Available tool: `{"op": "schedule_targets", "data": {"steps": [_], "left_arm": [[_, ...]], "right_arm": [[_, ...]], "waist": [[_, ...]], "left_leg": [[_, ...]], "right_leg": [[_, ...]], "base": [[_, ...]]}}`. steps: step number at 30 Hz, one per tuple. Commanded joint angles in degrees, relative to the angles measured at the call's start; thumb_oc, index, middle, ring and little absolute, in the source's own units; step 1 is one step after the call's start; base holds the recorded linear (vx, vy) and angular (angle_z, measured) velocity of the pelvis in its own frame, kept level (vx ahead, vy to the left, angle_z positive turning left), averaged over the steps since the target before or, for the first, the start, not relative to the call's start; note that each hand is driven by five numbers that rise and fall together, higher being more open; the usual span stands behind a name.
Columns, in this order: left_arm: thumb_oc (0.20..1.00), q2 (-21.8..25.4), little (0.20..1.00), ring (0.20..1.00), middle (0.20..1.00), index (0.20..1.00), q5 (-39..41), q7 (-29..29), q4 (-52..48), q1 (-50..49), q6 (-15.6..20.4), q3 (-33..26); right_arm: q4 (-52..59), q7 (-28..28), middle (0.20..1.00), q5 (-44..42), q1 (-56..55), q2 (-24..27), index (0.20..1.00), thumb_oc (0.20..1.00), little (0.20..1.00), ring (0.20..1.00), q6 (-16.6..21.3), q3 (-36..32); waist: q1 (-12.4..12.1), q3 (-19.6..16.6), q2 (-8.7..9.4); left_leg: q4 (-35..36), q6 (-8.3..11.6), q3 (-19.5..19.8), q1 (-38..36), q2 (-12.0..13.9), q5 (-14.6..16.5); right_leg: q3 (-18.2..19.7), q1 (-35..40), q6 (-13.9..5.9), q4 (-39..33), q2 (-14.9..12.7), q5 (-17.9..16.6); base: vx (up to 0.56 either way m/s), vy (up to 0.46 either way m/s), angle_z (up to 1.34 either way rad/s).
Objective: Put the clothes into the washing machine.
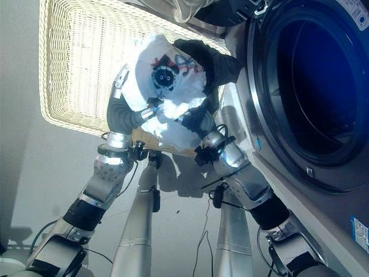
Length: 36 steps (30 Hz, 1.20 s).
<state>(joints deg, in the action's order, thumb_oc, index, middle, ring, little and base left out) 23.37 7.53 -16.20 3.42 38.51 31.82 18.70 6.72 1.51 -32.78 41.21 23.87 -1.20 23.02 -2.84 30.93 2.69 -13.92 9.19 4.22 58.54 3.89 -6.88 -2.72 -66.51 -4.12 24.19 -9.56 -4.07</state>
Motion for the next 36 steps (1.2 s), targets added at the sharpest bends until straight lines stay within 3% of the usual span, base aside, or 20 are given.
{"op": "schedule_targets", "data": {"steps": [1, 14, 16, 21, 26, 33, 36], "left_arm": [[1.000, -2.1, 1.000, 1.000, 1.000, 1.000, -3.2, -2.1, -7.3, 1.5, 1.4, -0.1], [1.000, -0.3, 1.000, 1.000, 1.000, 1.000, -5.6, -6.7, -4.9, 0.5, -1.3, -0.7], [1.000, -0.2, 1.000, 1.000, 1.000, 1.000, -6.5, -10.1, -3.9, 0.3, -2.8, -1.1], [1.000, 0.2, 1.000, 1.000, 1.000, 1.000, -9.4, -20.3, -1.1, -0.3, -4.7, -2.1], [1.000, 0.4, 1.000, 1.000, 1.000, 1.000, -11.9, -26.1, 1.4, -0.8, -5.9, -2.9], [1.000, 1.2, 1.000, 1.000, 1.000, 1.000, -12.1, -30.6, 6.2, -0.1, -6.6, -3.1], [1.000, 1.7, 1.000, 1.000, 1.000, 1.000, -11.5, -31.7, 10.2, 0.8, -6.5, -2.8]], "right_arm": [[5.9, 0.7, 0.200, -2.1, -0.7, -1.6, 0.200, 0.200, 0.200, 0.200, 5.6, 0.2], [5.8, 6.0, 0.200, -4.3, -3.2, -0.9, 0.200, 0.200, 0.200, 0.200, 13.2, -5.3], [5.9, 5.9, 0.200, -4.2, -4.1, -1.1, 0.200, 0.200, 0.200, 0.200, 15.5, -6.8], [6.5, 6.8, 0.200, -4.1, -4.9, -1.1, 0.200, 0.200, 0.200, 0.200, 17.1, -8.5], [5.6, 9.0, 0.200, -4.3, -5.2, -1.4, 0.200, 0.200, 0.200, 0.200, 19.2, -9.7], [2.1, 11.5, 0.200, -9.8, -5.5, -1.7, 0.200, 0.200, 0.200, 0.200, 22.6, -11.9], [-1.3, 11.5, 0.200, -16.2, -5.6, -1.3, 0.200, 0.200, 0.200, 0.200, 23.0, -13.5]], "waist": [[0.7, -1.1, -4.08], [1.3, -1.1, -4.28], [1.6, -1.1, -4.16], [1.9, -1.1, -3.99], [1.9, -1.1, -4.09], [2.2, -1.1, -3.89], [2.6, -1.1, -3.74]], "left_leg": [[-2.2, -5.95, 0.3, 2.1, -7.4, -0.3], [-3.0, -5.86, -0.3, 2.5, -6.9, -0.1], [-3.1, -5.89, -0.3, 2.5, -6.8, 0.1], [-3.5, -5.79, -0.4, 2.9, -6.6, 0.1], [-3.6, -5.61, -0.4, 2.7, -6.4, 0.1], [-3.7, -5.27, -0.9, 2.6, -5.8, 0.1], [-3.7, -5.04, -1.1, 2.5, -5.5, 0.1]], "right_leg": [[-6.5, 2.1, -3.55, -3.3, 3.5, -3.9], [-6.0, 1.7, -3.70, -2.3, 3.3, -3.7], [-5.9, 1.6, -3.76, -2.2, 3.4, -3.7], [-5.7, 1.3, -3.84, -1.9, 3.4, -3.7], [-5.7, 1.3, -3.91, -1.5, 3.3, -3.6], [-5.6, 1.4, -4.02, -1.3, 3.3, -3.5], [-5.4, 1.5, -4.12, -1.3, 3.3, -3.6]], "base": [[0.00, 0.000, 0.00], [0.00, 0.000, 0.00], [0.00, 0.000, 0.00], [0.00, 0.000, 0.00], [0.00, 0.000, 0.00], [0.00, 0.000, 0.00], [0.00, 0.000, 0.00]]}}
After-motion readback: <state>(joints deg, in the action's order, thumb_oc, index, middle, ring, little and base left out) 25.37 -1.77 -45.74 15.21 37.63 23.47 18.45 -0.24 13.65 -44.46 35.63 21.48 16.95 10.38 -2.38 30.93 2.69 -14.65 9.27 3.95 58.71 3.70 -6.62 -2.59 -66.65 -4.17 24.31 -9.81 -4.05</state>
